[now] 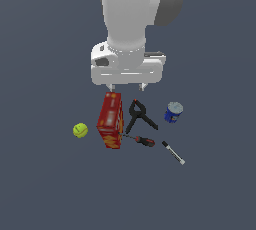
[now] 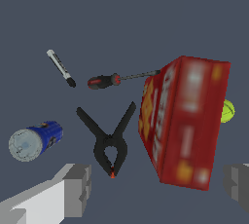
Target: Pick up a designated object from a clutter of objects.
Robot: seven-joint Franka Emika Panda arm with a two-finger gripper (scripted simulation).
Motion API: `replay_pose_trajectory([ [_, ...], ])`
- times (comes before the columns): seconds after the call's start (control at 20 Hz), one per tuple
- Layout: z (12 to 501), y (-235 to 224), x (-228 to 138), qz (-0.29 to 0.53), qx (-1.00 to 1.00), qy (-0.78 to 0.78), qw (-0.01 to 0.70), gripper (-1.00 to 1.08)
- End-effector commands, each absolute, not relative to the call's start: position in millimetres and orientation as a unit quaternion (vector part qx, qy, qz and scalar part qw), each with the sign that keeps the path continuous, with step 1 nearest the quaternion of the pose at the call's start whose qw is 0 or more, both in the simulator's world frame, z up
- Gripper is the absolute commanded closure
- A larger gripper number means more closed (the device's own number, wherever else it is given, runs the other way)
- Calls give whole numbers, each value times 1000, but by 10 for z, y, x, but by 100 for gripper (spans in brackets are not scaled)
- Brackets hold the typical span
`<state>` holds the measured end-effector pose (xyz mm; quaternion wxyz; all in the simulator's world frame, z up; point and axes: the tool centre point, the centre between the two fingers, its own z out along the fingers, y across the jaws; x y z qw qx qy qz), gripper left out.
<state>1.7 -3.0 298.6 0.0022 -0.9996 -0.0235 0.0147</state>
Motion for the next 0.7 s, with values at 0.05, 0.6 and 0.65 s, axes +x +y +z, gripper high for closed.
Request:
replay_pose_trajectory([
  [0.05, 2939, -21, 52, 15, -999, -47, 1, -92],
  [0.6, 2683, 30, 234, 14, -985, -174, -5, -92],
  [0.65, 2654, 36, 253, 14, -982, -188, -6, -92],
])
